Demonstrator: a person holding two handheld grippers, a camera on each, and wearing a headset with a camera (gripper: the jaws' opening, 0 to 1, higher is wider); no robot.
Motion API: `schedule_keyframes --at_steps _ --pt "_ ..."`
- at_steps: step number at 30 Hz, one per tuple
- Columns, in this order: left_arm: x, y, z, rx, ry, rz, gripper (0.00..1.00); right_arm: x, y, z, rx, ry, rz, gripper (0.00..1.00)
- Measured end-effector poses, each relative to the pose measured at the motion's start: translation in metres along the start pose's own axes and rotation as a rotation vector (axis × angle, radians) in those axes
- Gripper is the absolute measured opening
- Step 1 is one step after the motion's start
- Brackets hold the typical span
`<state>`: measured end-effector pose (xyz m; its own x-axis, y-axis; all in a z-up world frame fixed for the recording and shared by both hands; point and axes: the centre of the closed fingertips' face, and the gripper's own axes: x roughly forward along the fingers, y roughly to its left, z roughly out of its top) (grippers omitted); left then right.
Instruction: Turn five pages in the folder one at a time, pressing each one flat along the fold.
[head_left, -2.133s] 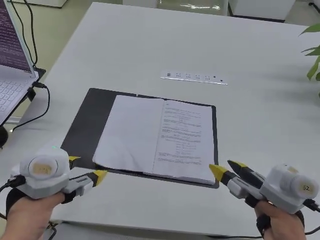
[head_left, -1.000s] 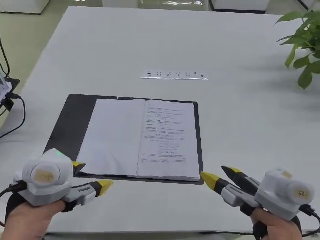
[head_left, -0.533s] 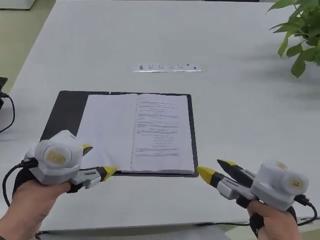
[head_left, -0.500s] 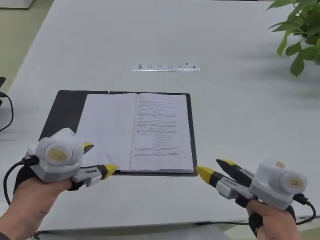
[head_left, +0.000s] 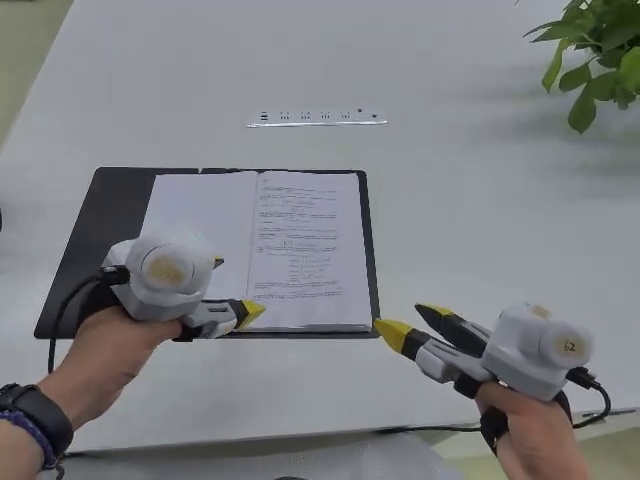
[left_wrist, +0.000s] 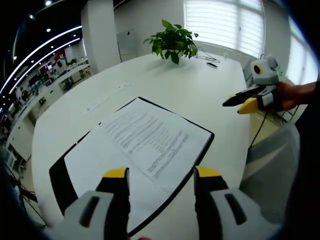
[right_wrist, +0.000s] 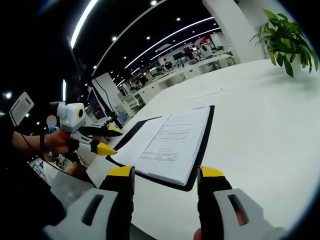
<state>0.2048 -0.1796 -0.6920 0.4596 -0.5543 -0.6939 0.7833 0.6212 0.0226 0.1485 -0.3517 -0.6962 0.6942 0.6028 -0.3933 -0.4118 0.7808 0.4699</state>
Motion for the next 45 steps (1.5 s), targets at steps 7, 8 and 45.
schedule_keyframes --at_steps 7,8,45 --pt "0.025 -0.013 0.015 0.027 0.001 -0.046 0.5 0.002 -0.001 -0.004 0.002 0.022 0.011 0.49" --pt "0.027 -0.014 0.016 0.031 0.003 -0.051 0.5 0.002 -0.002 -0.004 0.003 0.025 0.011 0.49" --pt "0.138 -0.071 0.005 0.057 0.12 -0.131 0.5 0.004 -0.02 -0.016 0.047 0.072 0.007 0.47"
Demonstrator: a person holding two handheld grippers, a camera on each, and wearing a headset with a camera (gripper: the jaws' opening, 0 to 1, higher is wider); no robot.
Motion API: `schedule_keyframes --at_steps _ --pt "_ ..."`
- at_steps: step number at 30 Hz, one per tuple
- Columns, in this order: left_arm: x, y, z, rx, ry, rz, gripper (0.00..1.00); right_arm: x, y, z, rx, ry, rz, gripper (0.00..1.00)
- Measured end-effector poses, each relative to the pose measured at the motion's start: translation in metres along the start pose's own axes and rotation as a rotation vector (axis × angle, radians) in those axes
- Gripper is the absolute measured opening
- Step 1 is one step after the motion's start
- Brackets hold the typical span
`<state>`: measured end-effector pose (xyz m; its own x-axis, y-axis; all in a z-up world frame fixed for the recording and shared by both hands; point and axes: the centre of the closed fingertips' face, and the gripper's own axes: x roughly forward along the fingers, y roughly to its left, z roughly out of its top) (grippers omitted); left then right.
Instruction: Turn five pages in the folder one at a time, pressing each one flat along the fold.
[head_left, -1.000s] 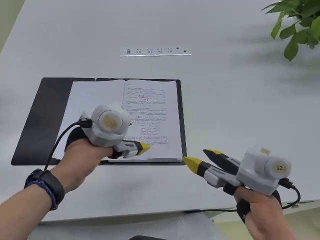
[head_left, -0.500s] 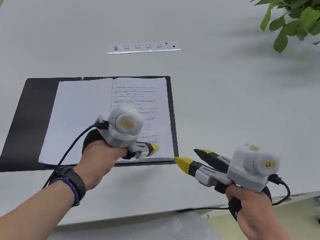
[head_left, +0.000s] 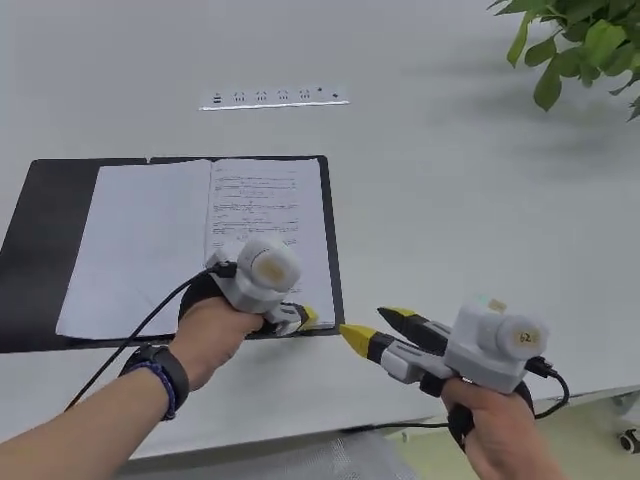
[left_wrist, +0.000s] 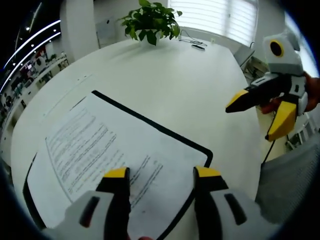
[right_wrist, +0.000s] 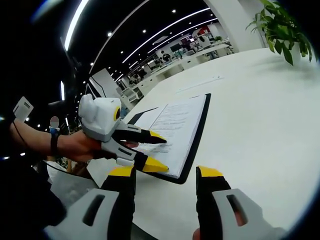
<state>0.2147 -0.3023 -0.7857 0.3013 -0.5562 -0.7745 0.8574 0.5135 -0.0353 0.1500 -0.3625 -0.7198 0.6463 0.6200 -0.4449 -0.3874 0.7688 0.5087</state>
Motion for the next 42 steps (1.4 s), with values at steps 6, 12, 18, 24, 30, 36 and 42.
schedule_keyframes --at_steps 6,12,18,24,30,36,42 --pt "-0.002 0.001 0.0 0.005 -0.025 0.02 0.51 0.003 0.0 -0.002 0.002 0.008 0.002 0.46" --pt "-0.003 0.003 0.001 -0.012 -0.04 0.025 0.48 0.008 0.001 -0.003 0.011 0.011 0.009 0.45" --pt "-0.003 0.009 0.001 -0.039 -0.046 0.023 0.41 0.02 0.004 -0.002 -0.017 0.034 0.027 0.45" --pt "-0.004 0.01 0.002 -0.066 -0.063 0.023 0.39 0.041 0.0 0.018 -0.009 0.01 0.057 0.45" --pt "-0.004 0.011 0.002 -0.073 -0.063 0.023 0.37 0.068 -0.005 0.038 0.057 -0.034 0.089 0.44" --pt "-0.005 0.011 0.002 -0.088 -0.071 0.02 0.37 0.097 -0.014 0.045 0.141 -0.047 0.106 0.42" --pt "-0.009 0.008 -0.001 -0.102 -0.081 0.007 0.4 0.11 -0.017 0.041 0.203 -0.034 0.128 0.36"
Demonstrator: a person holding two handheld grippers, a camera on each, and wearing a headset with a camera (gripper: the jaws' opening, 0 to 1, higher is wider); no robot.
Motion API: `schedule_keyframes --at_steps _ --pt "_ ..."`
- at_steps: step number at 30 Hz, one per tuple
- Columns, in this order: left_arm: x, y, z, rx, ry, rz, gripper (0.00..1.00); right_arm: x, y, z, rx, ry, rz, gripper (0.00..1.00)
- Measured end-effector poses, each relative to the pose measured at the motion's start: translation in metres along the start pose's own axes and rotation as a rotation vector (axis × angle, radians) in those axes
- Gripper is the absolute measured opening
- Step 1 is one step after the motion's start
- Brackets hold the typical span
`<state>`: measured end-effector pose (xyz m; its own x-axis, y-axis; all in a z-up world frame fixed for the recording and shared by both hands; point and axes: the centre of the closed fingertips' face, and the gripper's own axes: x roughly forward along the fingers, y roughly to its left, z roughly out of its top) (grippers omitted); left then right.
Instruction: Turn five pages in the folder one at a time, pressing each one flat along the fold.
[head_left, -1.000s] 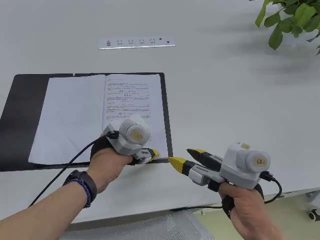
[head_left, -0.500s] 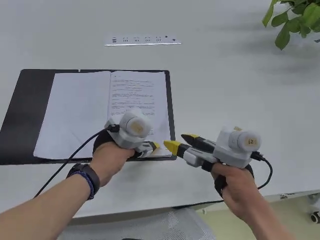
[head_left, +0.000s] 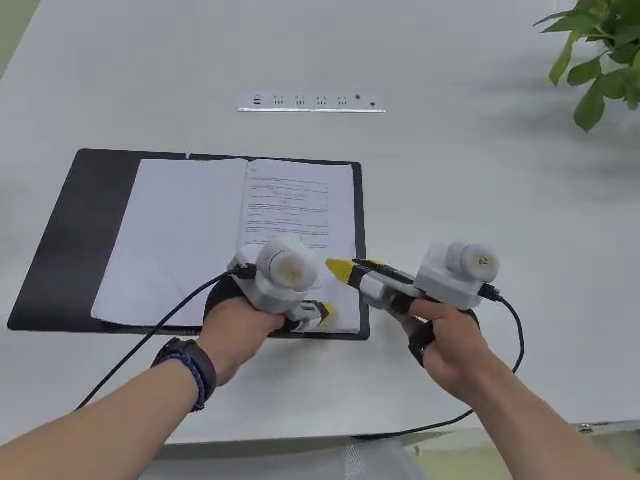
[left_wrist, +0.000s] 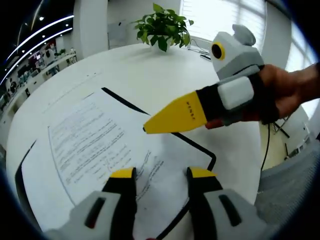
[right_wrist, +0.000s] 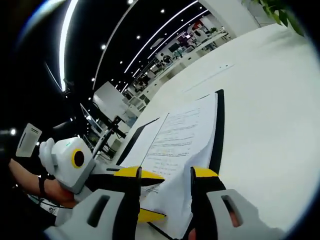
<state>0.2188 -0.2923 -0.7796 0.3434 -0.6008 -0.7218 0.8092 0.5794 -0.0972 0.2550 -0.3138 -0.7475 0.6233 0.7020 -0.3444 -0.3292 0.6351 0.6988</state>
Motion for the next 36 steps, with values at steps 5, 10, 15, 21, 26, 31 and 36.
schedule_keyframes --at_steps 5,10,15,21,26,31,36 --pt "-0.014 0.001 0.0 -0.084 -0.014 0.007 0.44 -0.003 0.003 0.0 0.021 -0.027 0.006 0.19" --pt "-0.031 0.001 0.0 -0.104 -0.033 0.025 0.47 -0.006 0.009 -0.007 0.036 -0.021 0.018 0.09" --pt "-0.048 0.006 0.001 -0.114 -0.059 0.05 0.48 -0.006 0.021 -0.015 0.029 -0.009 0.037 0.01" --pt "-0.073 0.02 -0.008 -0.131 -0.079 0.098 0.49 -0.006 0.027 -0.013 0.046 -0.029 0.04 0.0" --pt "-0.086 0.023 -0.026 -0.143 -0.068 0.122 0.5 -0.006 0.03 -0.01 0.041 -0.035 0.035 0.0" --pt "-0.1 0.027 -0.037 -0.159 -0.067 0.141 0.5 -0.005 0.037 -0.006 0.041 -0.047 0.039 0.0" --pt "-0.116 0.036 -0.038 -0.18 -0.096 0.173 0.51 0.001 0.049 0.0 0.035 -0.056 0.053 0.0"
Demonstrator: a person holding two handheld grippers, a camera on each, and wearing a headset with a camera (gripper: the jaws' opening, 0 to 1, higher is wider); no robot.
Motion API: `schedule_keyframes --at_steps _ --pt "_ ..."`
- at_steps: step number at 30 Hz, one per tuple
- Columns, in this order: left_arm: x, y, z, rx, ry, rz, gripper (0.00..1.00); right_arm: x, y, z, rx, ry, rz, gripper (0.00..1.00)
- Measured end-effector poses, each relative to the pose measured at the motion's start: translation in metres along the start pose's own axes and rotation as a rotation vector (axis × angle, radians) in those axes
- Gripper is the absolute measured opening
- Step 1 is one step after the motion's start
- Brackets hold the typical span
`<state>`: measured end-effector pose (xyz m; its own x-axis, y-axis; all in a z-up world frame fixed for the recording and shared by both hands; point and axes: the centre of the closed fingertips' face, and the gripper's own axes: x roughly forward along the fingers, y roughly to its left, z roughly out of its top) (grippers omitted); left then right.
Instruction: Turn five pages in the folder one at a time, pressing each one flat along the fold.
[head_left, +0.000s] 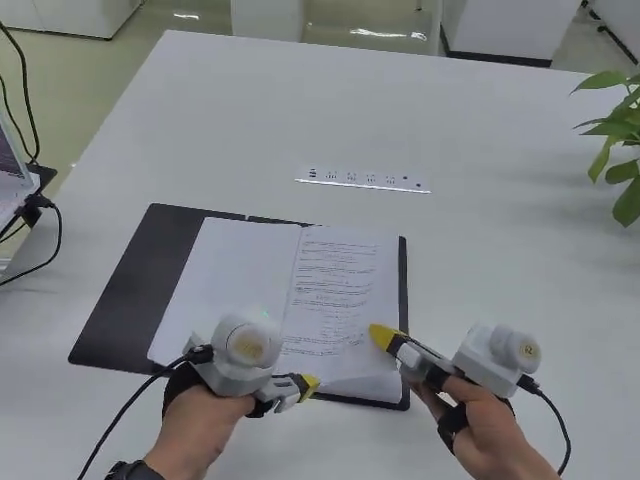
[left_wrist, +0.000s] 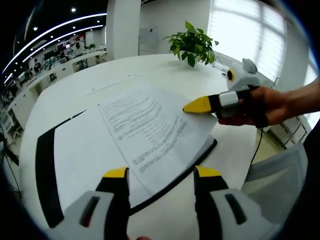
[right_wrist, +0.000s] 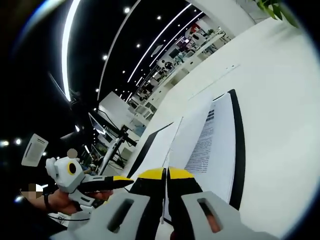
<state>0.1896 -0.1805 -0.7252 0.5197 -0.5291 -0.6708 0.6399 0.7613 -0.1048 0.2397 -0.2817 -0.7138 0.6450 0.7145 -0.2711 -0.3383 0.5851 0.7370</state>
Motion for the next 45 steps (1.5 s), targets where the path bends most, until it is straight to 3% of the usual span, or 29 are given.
schedule_keyframes --at_steps 13,17,25,35,45 --pt "-0.045 0.032 -0.016 -0.076 -0.051 0.084 0.51 0.027 0.034 0.002 -0.026 -0.006 0.047 0.0" --pt "-0.055 0.042 -0.03 -0.089 -0.039 0.106 0.51 0.039 0.045 -0.001 -0.024 -0.001 0.064 0.0" --pt "-0.074 0.058 -0.042 -0.145 -0.061 0.148 0.54 0.067 0.07 -0.005 -0.025 0.016 0.106 0.0" --pt "-0.086 0.074 -0.043 -0.178 -0.091 0.18 0.54 0.1 0.106 -0.011 -0.014 0.029 0.162 0.0" --pt "-0.101 0.092 -0.042 -0.184 -0.107 0.206 0.55 0.128 0.127 -0.021 -0.002 0.051 0.2 0.0"
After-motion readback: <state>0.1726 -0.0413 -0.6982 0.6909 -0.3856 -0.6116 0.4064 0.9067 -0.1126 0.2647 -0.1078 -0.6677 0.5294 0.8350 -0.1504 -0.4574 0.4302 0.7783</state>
